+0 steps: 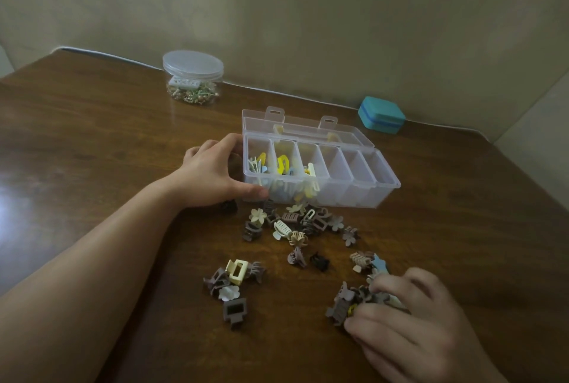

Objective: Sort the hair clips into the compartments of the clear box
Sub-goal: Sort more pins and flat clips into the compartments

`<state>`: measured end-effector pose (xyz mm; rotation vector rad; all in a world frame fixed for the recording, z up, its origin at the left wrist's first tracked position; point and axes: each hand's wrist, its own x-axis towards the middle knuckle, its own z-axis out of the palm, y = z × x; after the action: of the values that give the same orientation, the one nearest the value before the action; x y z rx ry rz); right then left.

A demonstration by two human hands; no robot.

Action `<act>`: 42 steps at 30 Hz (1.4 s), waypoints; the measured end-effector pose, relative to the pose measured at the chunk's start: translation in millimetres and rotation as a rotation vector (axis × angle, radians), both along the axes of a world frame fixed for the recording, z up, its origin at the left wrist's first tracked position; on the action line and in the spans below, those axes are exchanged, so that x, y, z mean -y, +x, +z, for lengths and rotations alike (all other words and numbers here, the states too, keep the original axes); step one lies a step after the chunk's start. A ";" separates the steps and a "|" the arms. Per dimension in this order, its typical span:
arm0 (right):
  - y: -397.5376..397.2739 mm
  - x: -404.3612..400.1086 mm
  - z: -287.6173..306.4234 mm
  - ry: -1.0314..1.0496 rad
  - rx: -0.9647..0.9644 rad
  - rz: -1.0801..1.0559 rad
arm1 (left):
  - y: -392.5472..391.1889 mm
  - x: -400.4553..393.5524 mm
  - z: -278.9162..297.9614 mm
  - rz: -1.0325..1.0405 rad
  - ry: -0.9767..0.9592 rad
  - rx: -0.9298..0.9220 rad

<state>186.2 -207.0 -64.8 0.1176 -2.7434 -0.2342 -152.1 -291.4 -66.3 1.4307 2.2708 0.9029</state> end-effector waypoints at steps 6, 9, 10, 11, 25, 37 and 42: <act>-21.7 -10.4 24.1 -0.226 -0.197 -0.071 | -0.9 -0.4 -0.3 -0.004 -0.002 0.003; -59.5 -22.9 46.4 -0.634 -0.293 -0.183 | -1.4 -0.5 -0.8 -0.012 -0.010 0.006; -75.5 -29.2 51.5 -0.714 -0.340 -0.229 | -2.1 -0.4 -1.1 -0.015 -0.009 0.005; -92.2 -36.9 55.0 -0.774 -0.386 -0.267 | -2.7 -0.4 -1.5 -0.016 -0.006 0.004; -46.2 -64.7 36.0 -0.686 -0.075 -0.358 | -4.8 -2.2 -5.0 -0.015 0.000 -0.003; 7.0 -45.5 13.6 -0.615 0.133 -0.460 | 0.5 -0.1 -0.7 0.011 -0.005 0.003; -1.2 -46.1 22.9 -0.581 0.212 -0.502 | 2.2 0.1 1.2 0.012 0.010 0.000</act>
<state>184.9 -160.9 -41.9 -0.7406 -2.8760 0.4739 -149.9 -291.5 -65.1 1.4225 2.2807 0.9195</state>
